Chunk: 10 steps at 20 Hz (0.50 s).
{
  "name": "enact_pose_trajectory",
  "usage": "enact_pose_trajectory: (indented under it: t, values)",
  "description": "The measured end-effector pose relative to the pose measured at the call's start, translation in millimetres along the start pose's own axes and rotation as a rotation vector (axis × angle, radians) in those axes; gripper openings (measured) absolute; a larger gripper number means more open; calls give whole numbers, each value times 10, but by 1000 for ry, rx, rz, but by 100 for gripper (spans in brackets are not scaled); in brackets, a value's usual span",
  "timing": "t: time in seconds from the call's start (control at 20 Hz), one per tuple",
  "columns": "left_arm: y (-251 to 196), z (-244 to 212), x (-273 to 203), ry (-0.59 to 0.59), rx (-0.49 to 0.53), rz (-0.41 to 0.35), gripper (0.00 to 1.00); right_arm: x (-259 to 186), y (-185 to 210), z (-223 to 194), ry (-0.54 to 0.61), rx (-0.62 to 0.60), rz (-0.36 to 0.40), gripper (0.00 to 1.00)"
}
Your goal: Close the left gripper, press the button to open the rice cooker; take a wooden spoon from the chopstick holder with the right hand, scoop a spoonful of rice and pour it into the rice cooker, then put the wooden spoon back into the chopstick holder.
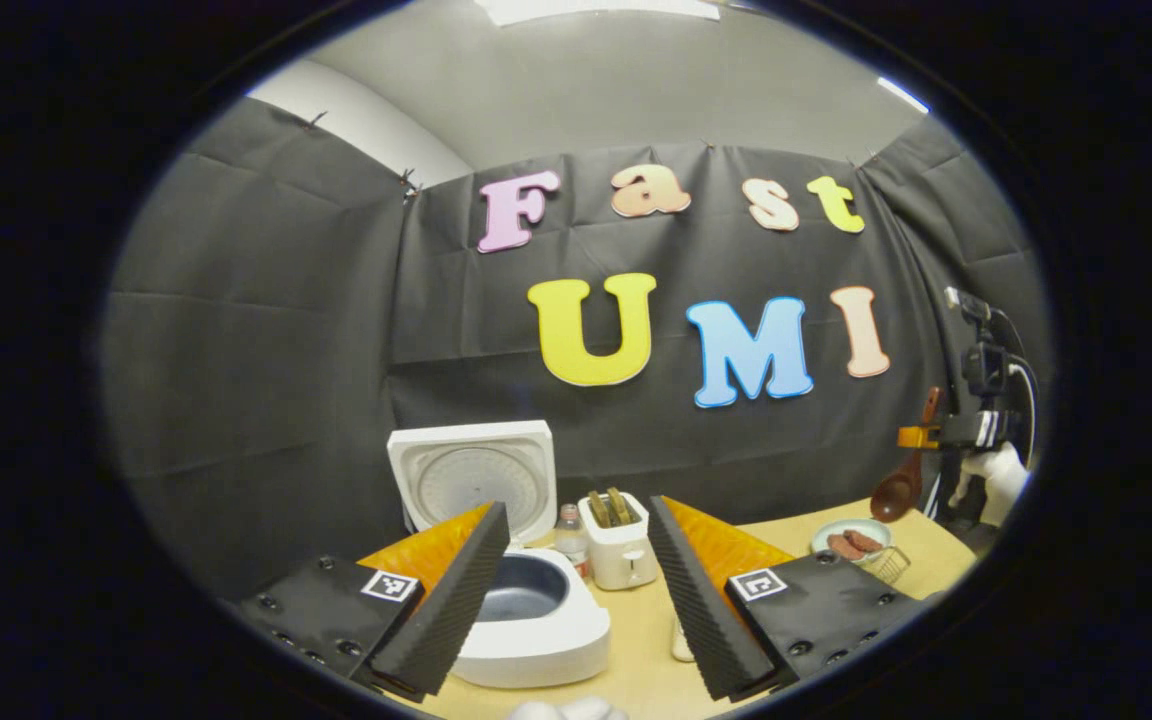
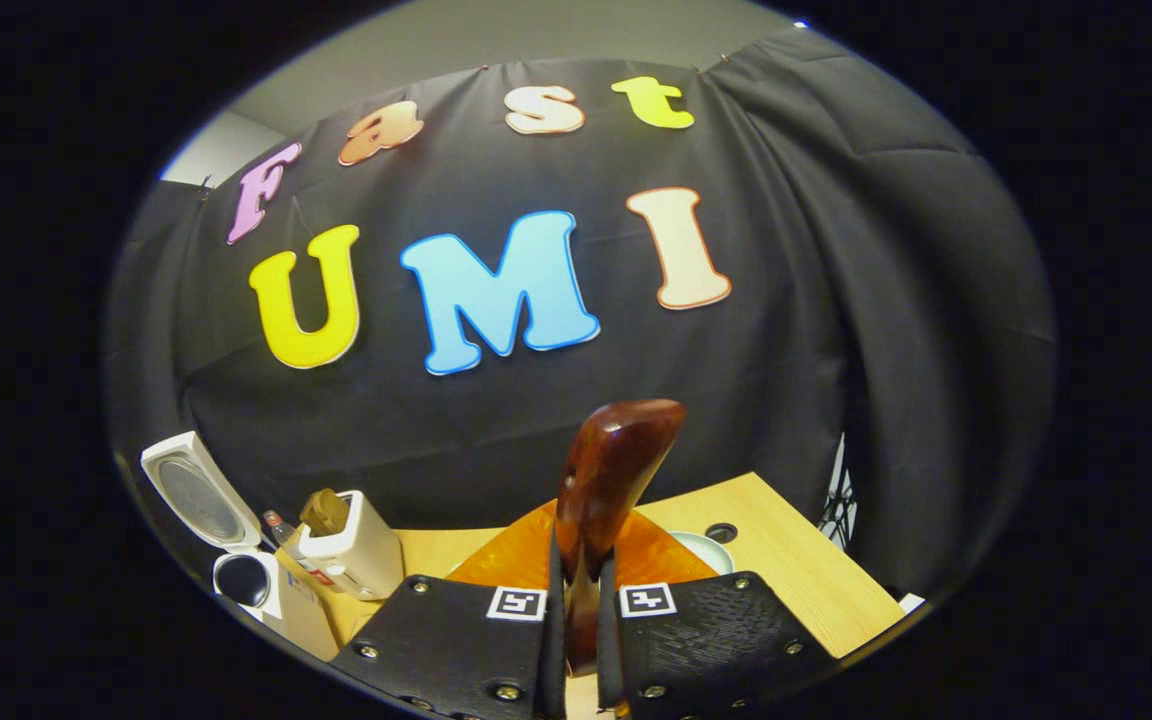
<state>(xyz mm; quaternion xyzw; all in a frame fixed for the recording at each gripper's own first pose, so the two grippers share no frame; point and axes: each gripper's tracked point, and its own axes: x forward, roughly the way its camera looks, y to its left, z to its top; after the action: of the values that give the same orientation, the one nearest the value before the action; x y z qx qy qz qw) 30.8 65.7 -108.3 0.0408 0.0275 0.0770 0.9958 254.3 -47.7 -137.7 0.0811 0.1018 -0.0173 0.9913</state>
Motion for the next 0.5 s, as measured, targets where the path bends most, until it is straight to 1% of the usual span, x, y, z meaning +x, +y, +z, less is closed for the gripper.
enact_pose_trajectory:
  t: [0.1, 0.2, 0.35, 0.5]
  values:
    - [96, -20, -30, -2, -3, 10, 95, -50, 337, -4, 1, -26, 43, 12]
    - [205, -35, -45, 0, -6, 29, 97, -79, 665, -118, 15, -64, 87, 12]
    - [301, -88, -42, 3, -14, 40, 96, -69, 1061, -461, 57, -129, 138, 12]
    - [368, -131, -47, 12, -24, 43, 95, -28, 1345, -895, 110, -204, 172, 13]
